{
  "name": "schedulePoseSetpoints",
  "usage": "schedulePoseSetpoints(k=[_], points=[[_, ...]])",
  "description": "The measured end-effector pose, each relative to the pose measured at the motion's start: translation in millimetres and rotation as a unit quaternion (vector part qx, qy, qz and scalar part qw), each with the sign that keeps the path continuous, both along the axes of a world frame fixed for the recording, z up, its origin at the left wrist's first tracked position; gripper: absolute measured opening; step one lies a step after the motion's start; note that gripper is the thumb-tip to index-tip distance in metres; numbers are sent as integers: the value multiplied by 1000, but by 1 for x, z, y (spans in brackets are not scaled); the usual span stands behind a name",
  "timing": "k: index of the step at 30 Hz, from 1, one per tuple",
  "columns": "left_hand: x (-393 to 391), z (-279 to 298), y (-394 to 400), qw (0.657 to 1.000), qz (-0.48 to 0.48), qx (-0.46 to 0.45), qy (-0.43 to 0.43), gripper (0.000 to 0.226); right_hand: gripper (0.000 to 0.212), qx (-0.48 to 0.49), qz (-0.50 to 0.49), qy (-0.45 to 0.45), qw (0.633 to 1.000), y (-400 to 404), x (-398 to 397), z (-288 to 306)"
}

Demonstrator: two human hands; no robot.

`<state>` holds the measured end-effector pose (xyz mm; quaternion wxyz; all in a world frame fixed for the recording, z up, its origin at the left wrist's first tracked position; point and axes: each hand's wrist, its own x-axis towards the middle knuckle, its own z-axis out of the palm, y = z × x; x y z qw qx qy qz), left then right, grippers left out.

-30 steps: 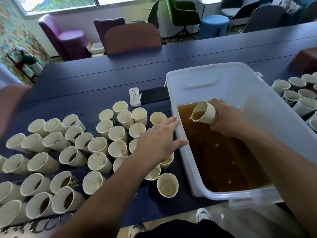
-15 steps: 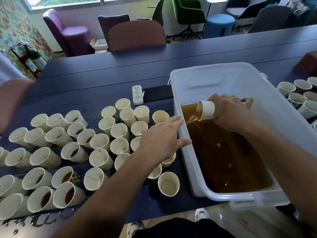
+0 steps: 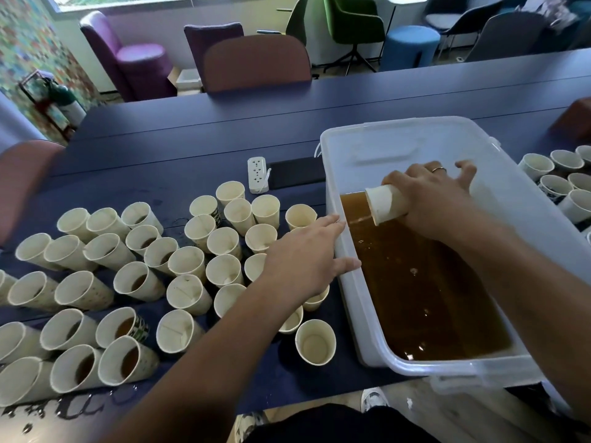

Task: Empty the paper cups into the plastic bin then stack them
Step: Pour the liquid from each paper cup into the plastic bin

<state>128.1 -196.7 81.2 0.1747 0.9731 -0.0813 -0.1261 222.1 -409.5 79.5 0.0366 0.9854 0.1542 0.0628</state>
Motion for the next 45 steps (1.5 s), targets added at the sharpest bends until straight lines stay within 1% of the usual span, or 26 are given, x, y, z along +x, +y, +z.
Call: schedulePoseSetpoints(k=[4, 7, 8, 10, 12, 13, 14, 16, 18, 22, 23, 25, 26, 28, 29, 30, 31, 34, 37, 40, 42, 45], points=[[1, 0, 0, 1000, -2, -2, -6, 76, 52, 17, -21, -11, 1000, -1, -1, -2], [1, -2, 1, 1000, -4, -8, -10, 77, 47, -17, -42, 21, 999, -2, 0, -3], [1, -4, 1, 1000, -5, -11, -11, 76, 47, -8, -52, 29, 998, -2, 0, -3], [3, -7, 4, 999, -2, -37, -5, 74, 49, 49, -68, 28, 996, 1, -3, -1], [7, -6, 9, 991, 34, -126, 14, 63, 52, 138, -69, 18, 988, 10, -9, 5], [9, -4, 12, 979, 70, -190, 20, 55, 55, 188, -60, 14, 980, 16, -13, 9], [11, -1, 16, 960, 112, -257, 18, 45, 58, 233, -46, 15, 971, 25, -17, 13], [13, 10, 26, 910, 194, -367, 3, 34, 66, 292, -15, 35, 956, 44, -26, 21], [15, 19, 37, 869, 246, -430, 9, 35, 69, 319, 14, 59, 946, 64, -33, 24], [12, 24, 62, 817, 303, -491, 13, 27, 72, 342, 60, 99, 932, 105, -40, 17], [10, 22, 70, 808, 314, -499, 12, 24, 74, 344, 69, 109, 930, 115, -41, 14], [7, 17, 87, 808, 325, -491, 11, 20, 83, 333, 93, 133, 929, 130, -41, 10], [5, 13, 97, 811, 328, -484, 15, 19, 90, 307, 105, 154, 933, 137, -40, 9], [-1, 7, 118, 817, 340, -465, 25, 17, 107, 223, 133, 209, 943, 144, -37, 5], [-4, 4, 131, 817, 353, -455, 24, 16, 111, 189, 143, 232, 943, 148, -35, 2], [-6, 0, 143, 817, 367, -444, 20, 15, 111, 170, 145, 245, 943, 149, -33, 0], [-8, -4, 157, 815, 385, -432, 14, 15, 107, 171, 144, 250, 942, 150, -29, -4], [-9, -14, 199, 802, 442, -402, -16, 13, 83, 190, 136, 241, 942, 154, -21, -13], [-5, -22, 232, 771, 498, -395, -47, 10, 63, 155, 153, 219, 951, 157, -20, -21], [3, -39, 259, 735, 550, -389, -74, 8, 54, 126, 167, 198, 958, 159, -24, -28], [13, -52, 274, 717, 573, -387, -87, 12, 52, 137, 169, 190, 957, 160, -24, -31], [29, -67, 288, 699, 601, -377, -94, 14, 46, 153, 171, 186, 955, 160, -22, -33]])
